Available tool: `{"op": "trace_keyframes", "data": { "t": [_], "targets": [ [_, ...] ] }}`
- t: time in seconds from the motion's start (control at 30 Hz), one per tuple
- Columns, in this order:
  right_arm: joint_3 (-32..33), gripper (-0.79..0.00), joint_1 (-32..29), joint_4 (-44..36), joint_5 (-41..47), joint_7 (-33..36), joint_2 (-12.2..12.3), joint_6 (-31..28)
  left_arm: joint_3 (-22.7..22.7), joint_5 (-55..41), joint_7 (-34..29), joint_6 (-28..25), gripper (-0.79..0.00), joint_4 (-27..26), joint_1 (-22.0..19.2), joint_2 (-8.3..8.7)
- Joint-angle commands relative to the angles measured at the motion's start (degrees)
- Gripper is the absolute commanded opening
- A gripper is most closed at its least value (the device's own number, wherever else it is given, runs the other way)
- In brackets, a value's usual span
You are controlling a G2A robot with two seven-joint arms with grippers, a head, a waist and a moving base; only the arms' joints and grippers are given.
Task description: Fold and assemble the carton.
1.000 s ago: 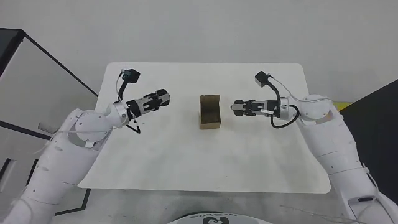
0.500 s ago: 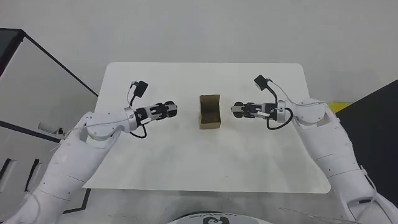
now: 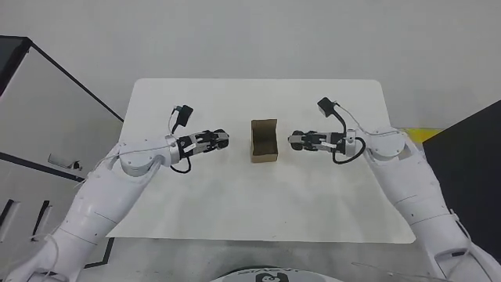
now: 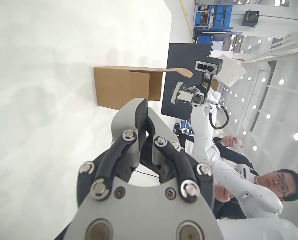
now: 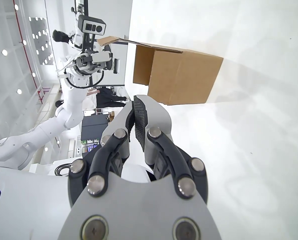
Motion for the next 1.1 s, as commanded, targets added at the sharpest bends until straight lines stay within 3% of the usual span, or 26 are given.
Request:
{"op": "trace_keyframes", "data": {
  "t": [0.0,0.4,0.67,1.07],
  "targets": [
    [-0.8,-0.785,0.33,0.01,-0.13,-1.44,-0.21,0.69,0.64,-0.65,-0.1,-0.1,-0.785,0.34,-0.56,-0.34],
    [-8.06,-0.785,5.3,4.83,-1.53,-7.21,-2.43,2.94,6.76,-2.68,-2.1,-3.01,-0.785,8.23,-6.91,-3.42],
    [-8.12,-0.785,5.53,4.91,-1.49,-7.79,-2.51,3.02,7.04,-2.73,-1.69,-2.97,-0.785,7.93,-6.4,-3.51],
    [-9.74,-0.785,4.46,3.79,-5.28,-13.02,-2.85,5.95,10.58,-3.74,0.37,-3.07,-0.785,9.21,-7.29,-5.72]
  ]
}}
